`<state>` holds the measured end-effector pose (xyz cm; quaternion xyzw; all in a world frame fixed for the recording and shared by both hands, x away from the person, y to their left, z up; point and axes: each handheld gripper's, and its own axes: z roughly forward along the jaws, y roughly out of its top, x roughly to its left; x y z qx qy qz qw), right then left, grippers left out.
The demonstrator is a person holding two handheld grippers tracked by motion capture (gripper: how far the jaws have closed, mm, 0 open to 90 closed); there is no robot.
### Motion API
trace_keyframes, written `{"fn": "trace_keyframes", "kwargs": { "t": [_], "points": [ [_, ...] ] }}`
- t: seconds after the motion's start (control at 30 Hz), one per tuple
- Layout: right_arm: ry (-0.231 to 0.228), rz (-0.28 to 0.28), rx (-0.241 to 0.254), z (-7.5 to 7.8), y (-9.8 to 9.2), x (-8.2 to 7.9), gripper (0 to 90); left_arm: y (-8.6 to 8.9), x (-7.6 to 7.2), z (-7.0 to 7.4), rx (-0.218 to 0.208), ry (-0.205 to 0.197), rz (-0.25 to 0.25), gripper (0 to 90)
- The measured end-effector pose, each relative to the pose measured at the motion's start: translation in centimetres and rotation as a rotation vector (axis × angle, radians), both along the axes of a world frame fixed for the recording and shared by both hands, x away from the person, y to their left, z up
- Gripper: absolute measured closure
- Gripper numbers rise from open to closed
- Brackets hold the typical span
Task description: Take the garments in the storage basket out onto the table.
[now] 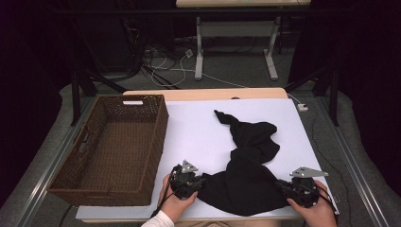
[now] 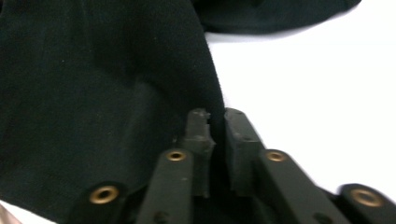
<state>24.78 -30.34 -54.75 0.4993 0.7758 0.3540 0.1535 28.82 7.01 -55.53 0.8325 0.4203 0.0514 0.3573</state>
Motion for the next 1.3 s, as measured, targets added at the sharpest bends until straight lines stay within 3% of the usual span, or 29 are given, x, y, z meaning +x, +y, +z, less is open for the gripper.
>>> {"fn": "trace_keyframes", "kwargs": {
  "t": [0.13,0.3,0.43,0.53,0.6,0.7,1.0,1.13,1.23,1.3],
  "points": [
    [0.032,-0.009,0.009,0.1,0.2,-0.2,87.2,0.0,-0.2,0.1,-0.01,0.003,0.008,88.2],
    [0.026,-0.013,0.019,1.0,0.0,-0.9,87.8,0.9,-1.0,1.4,-0.019,0.01,0.019,89.4],
    [0.028,-0.007,0.016,2.2,-0.4,-2.1,87.9,2.2,-2.6,3.0,-0.029,0.013,0.029,89.6],
    [0.034,-0.02,0.027,2.9,-0.7,-3.1,88.0,3.1,-3.9,3.9,-0.025,-0.016,0.037,89.6],
    [0.018,-0.025,0.003,3.7,-1.2,-3.9,88.1,3.8,-5.0,4.4,-0.023,-0.03,0.048,89.6],
    [0.016,-0.035,0.003,4.6,-1.7,-4.9,88.1,4.8,-6.1,4.9,-0.033,-0.031,0.053,89.5],
    [0.025,-0.013,-0.005,6.1,-1.9,-7.0,88.1,7.3,-9.2,6.5,-0.084,-0.041,0.104,89.6],
    [0.028,0.013,0.035,6.6,-1.6,-7.4,88.1,8.7,-10.6,7.4,-0.124,-0.059,0.147,89.6],
    [0.041,0.047,0.023,6.6,-1.2,-7.7,88.1,9.5,-11.6,7.6,-0.138,-0.034,0.154,89.6],
    [0.059,0.06,0.015,6.3,-1.0,-7.8,88.1,9.2,-12.0,7.0,-0.111,0.008,0.138,89.6]
  ]
}}
